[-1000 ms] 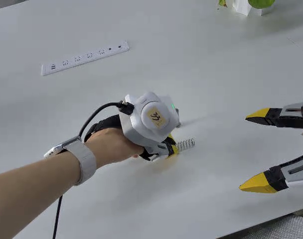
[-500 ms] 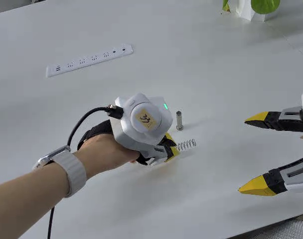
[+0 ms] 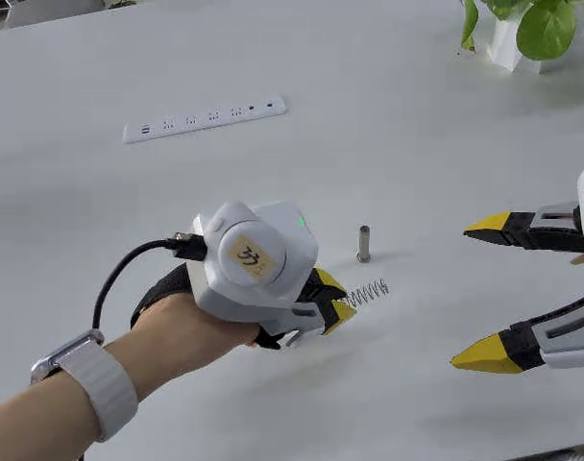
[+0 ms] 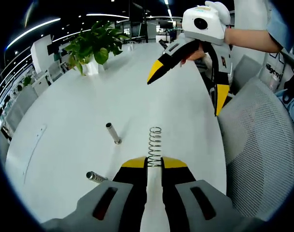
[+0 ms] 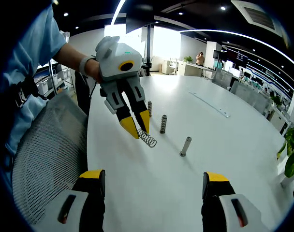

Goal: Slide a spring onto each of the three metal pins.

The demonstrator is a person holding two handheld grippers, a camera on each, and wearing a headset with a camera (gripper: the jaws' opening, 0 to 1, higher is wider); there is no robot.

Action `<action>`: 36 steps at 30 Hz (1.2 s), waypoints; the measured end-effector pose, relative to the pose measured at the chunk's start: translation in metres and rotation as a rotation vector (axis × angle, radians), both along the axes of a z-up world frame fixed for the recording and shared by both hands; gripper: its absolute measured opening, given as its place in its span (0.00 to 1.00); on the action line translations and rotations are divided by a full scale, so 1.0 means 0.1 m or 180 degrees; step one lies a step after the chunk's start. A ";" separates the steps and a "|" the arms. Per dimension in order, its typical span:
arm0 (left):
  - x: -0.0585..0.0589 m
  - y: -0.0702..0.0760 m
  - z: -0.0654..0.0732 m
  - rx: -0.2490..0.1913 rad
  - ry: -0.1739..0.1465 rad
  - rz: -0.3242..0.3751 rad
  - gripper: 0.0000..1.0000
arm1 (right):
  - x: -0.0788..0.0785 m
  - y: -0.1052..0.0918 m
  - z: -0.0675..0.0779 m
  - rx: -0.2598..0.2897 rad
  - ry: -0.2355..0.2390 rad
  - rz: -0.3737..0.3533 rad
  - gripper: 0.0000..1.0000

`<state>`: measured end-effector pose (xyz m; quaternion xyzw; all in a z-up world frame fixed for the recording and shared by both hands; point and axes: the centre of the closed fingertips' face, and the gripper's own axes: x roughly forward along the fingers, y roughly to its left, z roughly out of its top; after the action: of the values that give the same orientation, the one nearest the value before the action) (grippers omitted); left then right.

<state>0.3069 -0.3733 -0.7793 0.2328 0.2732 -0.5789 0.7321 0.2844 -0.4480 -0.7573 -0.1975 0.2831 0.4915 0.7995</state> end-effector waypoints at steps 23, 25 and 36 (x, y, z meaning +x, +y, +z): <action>-0.32 0.44 0.29 -0.0393 -0.0088 0.0204 0.07 | -0.13 0.69 0.19 -0.0203 0.0040 0.1046 0.60; -0.33 0.47 0.30 -0.0398 -0.0089 0.0221 0.07 | -0.14 0.75 0.20 -0.0180 0.0035 0.1097 0.57; -0.42 0.64 0.33 -0.0456 -0.0095 0.0221 0.07 | -0.17 1.12 0.24 -0.0135 0.0082 0.1407 0.41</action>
<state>0.2648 -0.3095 -0.7466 0.1788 0.2281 -0.5677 0.7705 0.2677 -0.3359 -0.7336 -0.2651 0.2534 0.6513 0.6643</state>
